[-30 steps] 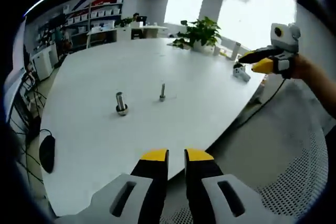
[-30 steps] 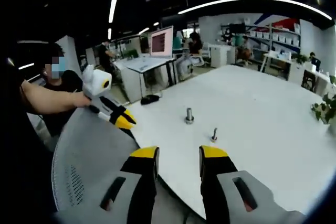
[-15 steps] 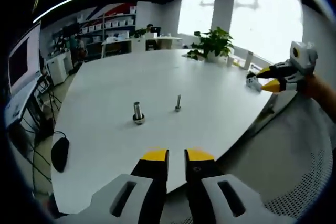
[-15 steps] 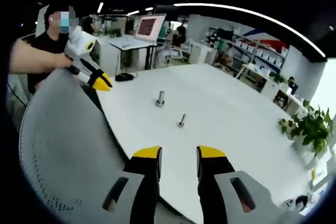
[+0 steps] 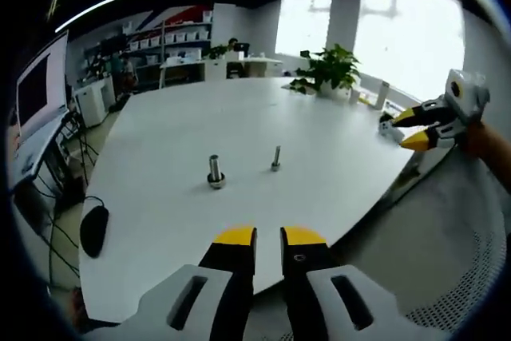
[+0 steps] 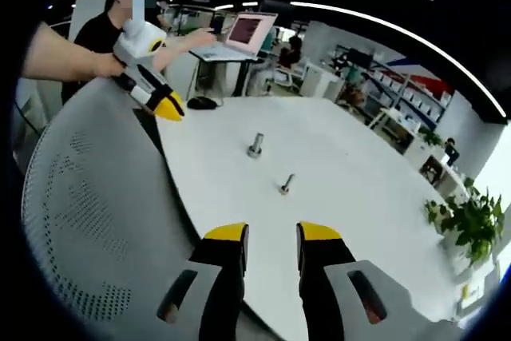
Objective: Place the washer onto the threaded stud by aligning its center hole with the stud, sliding it down to the base, and recovering from edge contact or off-axis alignment until the washer reaches the visible bottom stop.
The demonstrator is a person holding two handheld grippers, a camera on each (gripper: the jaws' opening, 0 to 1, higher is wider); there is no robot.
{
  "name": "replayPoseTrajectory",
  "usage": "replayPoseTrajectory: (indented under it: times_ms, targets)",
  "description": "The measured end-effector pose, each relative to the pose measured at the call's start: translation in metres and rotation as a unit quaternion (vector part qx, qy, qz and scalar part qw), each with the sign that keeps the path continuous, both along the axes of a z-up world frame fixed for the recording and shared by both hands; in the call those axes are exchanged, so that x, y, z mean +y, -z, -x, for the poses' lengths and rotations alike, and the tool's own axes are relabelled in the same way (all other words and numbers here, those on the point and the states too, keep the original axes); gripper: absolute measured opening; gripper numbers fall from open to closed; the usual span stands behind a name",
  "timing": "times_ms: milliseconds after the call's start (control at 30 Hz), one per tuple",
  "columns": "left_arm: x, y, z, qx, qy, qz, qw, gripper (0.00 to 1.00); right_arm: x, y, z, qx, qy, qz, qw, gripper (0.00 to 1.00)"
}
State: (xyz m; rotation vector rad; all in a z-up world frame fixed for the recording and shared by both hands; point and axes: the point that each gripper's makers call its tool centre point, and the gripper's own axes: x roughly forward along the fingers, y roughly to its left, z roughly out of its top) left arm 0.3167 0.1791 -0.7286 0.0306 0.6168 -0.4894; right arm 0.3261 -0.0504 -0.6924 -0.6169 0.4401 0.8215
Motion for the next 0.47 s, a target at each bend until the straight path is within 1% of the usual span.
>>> replayPoseTrajectory:
  times_ms: [67, 267, 400, 467]
  targets:
    - [0.0008, 0.0001, -0.0006, 0.0, -0.001, 0.001, 1.0, 0.09, 0.0, 0.0003, 0.0014, -0.007, -0.005, 0.007, 0.9999, 0.26]
    - [0.0003, 0.002, 0.001, 0.006, -0.001, 0.001, 1.0, 0.1, -0.0019, 0.0003, 0.0009, -0.012, -0.003, 0.017, 0.9998, 0.26]
    - [-0.0001, 0.0015, 0.0011, 0.006, -0.001, 0.006, 1.0, 0.1, -0.0016, 0.0072, 0.004, -0.004, -0.01, 0.036, 0.9993, 0.26]
    - [-0.0007, 0.0022, 0.0012, 0.008, 0.002, 0.006, 0.9999, 0.1, -0.0011, 0.0078, 0.0042, -0.008, -0.013, 0.044, 0.9989, 0.26]
